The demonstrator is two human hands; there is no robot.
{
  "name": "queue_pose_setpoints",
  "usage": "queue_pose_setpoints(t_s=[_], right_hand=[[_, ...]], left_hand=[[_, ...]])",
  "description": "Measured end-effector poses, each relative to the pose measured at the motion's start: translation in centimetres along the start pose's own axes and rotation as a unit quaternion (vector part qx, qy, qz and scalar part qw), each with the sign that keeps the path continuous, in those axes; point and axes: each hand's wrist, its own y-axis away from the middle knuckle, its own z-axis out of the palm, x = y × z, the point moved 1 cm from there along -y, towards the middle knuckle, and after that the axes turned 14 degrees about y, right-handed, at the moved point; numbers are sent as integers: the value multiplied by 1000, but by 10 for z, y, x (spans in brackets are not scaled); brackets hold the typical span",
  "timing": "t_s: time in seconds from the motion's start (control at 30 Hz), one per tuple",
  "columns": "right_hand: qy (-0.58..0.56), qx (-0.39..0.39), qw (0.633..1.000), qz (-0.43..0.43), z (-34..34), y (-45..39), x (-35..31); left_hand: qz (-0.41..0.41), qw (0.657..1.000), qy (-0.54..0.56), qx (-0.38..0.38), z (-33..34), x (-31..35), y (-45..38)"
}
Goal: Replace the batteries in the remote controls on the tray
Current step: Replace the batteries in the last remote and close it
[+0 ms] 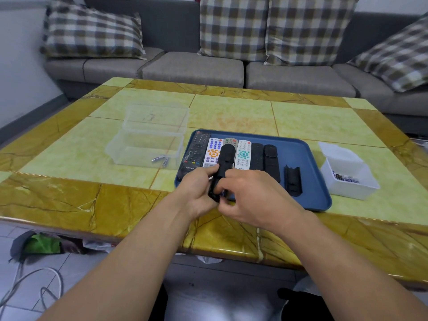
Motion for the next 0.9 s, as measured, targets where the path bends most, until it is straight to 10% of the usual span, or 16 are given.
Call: queue_pose_setpoints(t_s=[0.9], right_hand=[[-73, -113, 990, 34, -3, 2, 17]], left_hand=[[8, 998, -67, -8, 0, -9, 10]])
